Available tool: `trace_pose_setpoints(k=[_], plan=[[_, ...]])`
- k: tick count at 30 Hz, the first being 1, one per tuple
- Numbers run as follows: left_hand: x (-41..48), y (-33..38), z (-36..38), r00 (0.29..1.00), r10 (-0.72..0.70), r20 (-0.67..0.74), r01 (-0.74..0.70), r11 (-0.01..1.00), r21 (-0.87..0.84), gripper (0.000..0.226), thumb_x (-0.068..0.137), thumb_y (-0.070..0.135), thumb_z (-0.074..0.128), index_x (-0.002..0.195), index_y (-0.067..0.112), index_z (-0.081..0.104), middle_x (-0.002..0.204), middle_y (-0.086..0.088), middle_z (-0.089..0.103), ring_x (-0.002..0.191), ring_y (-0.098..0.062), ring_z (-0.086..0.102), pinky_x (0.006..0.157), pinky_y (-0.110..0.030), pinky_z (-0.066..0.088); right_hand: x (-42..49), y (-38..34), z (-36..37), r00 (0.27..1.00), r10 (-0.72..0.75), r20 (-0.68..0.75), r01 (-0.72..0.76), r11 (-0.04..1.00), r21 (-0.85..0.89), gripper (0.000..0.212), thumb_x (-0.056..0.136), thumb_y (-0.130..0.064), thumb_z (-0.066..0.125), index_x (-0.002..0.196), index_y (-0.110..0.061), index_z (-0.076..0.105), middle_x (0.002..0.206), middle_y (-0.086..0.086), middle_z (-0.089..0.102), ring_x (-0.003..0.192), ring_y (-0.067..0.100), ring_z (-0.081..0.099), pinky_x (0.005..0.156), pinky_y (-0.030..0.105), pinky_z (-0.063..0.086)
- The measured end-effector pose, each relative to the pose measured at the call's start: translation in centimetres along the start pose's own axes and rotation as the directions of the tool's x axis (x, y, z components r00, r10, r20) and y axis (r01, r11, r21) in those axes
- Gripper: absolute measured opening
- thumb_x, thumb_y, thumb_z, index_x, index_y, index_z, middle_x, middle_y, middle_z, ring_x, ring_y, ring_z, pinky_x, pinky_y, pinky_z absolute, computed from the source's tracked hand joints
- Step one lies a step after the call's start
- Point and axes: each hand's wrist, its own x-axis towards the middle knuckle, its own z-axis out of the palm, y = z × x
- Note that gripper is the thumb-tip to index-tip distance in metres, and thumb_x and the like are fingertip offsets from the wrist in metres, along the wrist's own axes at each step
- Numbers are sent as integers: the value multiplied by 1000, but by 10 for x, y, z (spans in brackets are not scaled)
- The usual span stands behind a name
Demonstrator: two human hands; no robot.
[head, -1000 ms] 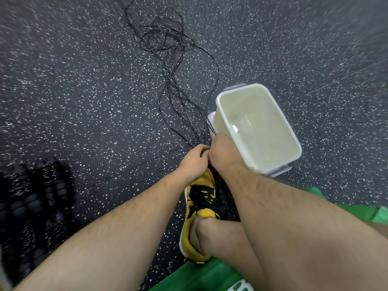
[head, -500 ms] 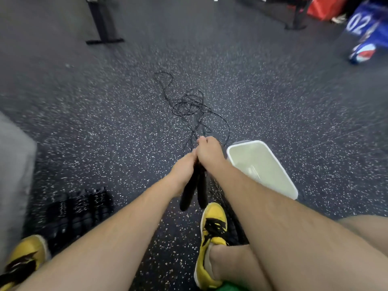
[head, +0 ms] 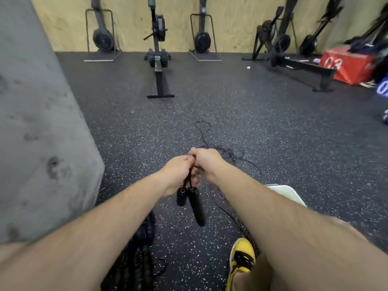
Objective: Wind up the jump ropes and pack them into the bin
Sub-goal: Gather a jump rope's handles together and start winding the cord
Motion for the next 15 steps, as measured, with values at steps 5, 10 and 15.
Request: trace_pose_setpoints(k=[5,10,15], plan=[[-27,47,-26,991,133,-12,-133,990,39,27,112,17,32,99,8,54,67,-5,56,57,-19,59,70,-45,62,-4,-50,25,985,-142,93,151,984,-99,29,98,-22,57,110,2,66,54,5,54,36,17,41,42,26,37],[-28,55,-60,979,204,13,-205,976,68,23,111,15,35,104,4,53,63,-2,57,54,-20,59,81,-57,60,4,-64,45,966,-191,177,193,981,6,19,95,-16,62,104,0,66,63,4,57,43,16,50,48,22,45],[-28,50,-93,985,37,169,-69,981,184,18,110,10,39,103,4,54,83,-15,72,90,-40,74,98,-59,54,27,-69,63,964,-217,152,205,974,94,20,102,-17,52,107,-3,66,86,1,73,70,11,65,69,27,53]])
